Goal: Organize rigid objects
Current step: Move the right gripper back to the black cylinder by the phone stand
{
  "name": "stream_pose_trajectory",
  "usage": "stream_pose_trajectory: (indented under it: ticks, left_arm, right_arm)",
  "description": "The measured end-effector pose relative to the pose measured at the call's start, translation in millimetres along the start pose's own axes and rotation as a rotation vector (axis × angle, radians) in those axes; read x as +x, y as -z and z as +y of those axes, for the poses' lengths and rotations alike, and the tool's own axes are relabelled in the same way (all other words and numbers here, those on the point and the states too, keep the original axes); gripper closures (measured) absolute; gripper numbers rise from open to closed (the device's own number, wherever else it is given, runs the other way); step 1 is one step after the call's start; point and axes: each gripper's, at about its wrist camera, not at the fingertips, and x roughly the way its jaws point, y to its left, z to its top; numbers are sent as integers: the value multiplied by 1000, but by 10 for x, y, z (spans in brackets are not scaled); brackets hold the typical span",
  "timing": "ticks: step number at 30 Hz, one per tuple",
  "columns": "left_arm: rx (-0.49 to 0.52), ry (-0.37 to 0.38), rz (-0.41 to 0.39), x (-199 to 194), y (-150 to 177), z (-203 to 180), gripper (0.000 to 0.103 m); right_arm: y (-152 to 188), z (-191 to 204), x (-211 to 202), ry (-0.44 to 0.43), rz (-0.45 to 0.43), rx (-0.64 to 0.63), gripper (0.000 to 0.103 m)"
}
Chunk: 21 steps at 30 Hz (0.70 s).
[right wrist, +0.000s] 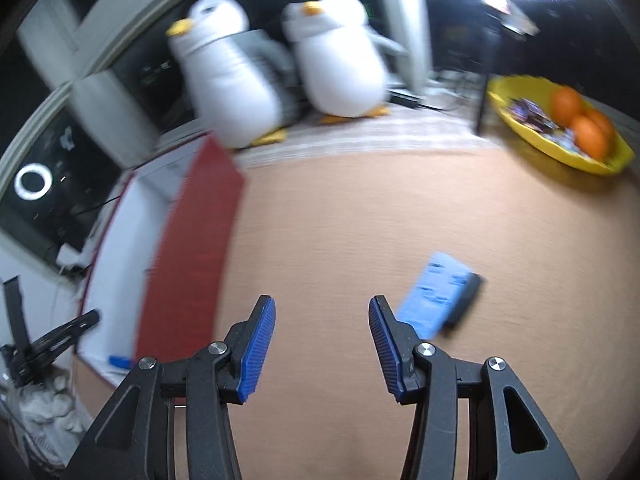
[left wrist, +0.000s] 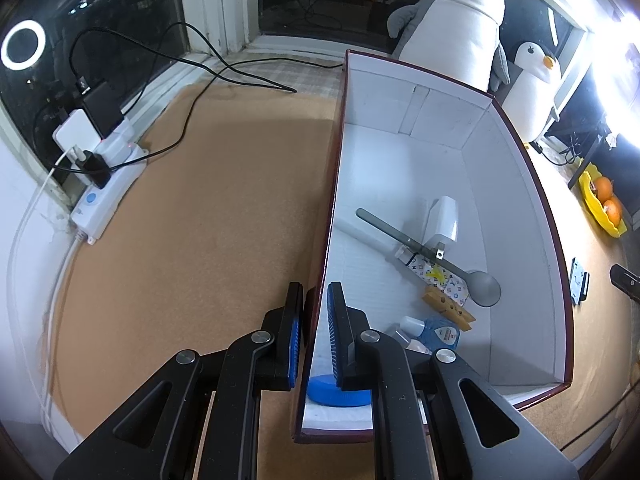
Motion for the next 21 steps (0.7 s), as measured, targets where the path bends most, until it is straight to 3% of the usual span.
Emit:
stream_pose_trajectory:
  ticks: [5,10,21]
  left_arm:
    - [8,-13,3,7,-12,-28,92]
    - [9,-21,4,14,-15,-39,92]
    - [8,-27,7,8,-19,-43,92]
  right_arm:
    - [11,-462,106,75,17,93,58]
    - [19,-765,260,85,58,165,58]
    - [-35,-941,522,68,112,224,60]
